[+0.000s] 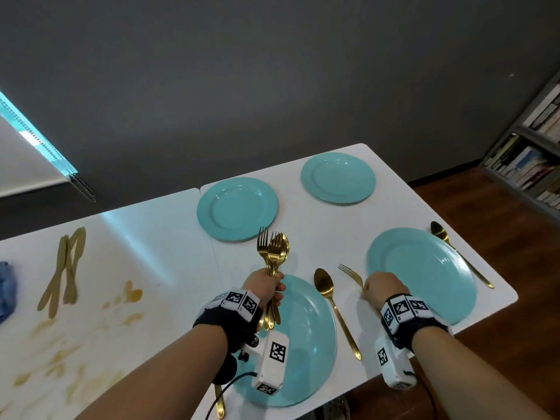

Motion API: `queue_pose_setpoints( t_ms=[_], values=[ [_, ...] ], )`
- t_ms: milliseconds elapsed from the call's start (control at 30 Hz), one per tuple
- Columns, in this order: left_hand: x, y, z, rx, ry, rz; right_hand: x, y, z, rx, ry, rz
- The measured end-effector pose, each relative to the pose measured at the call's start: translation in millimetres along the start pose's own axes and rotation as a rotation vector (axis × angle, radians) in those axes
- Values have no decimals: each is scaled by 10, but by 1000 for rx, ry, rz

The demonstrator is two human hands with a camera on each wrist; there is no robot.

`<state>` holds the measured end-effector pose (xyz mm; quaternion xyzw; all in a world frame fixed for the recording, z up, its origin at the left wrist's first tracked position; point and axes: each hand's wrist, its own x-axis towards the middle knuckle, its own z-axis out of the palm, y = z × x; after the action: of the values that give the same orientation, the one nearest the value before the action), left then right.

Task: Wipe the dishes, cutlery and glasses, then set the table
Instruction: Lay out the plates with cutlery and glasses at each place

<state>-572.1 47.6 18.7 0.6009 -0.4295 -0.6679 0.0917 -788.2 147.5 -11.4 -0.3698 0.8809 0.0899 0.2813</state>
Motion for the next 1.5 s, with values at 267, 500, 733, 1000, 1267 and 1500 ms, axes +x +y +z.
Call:
queue_pose_setpoints(
  t_ms=[267,500,733,1000,1267,1500],
  values=[
    [15,23,64,4,-19,-6,23,13,-39,-28,-40,-38],
    [30,50,161,26,-32,1,-19,18,17,-62,96,-32],
    [21,44,201,47,-31,9,-101,2,58,-183,180,-51],
    [25,14,150,49,-21,8,-103,49,85,-244,219,-64],
    [32,-9,112,36,-20,3,-143,40,104,-281,241,-91],
    [48,-14,91,25,-26,3,-171,27,97,-272,242,-94]
  ],
)
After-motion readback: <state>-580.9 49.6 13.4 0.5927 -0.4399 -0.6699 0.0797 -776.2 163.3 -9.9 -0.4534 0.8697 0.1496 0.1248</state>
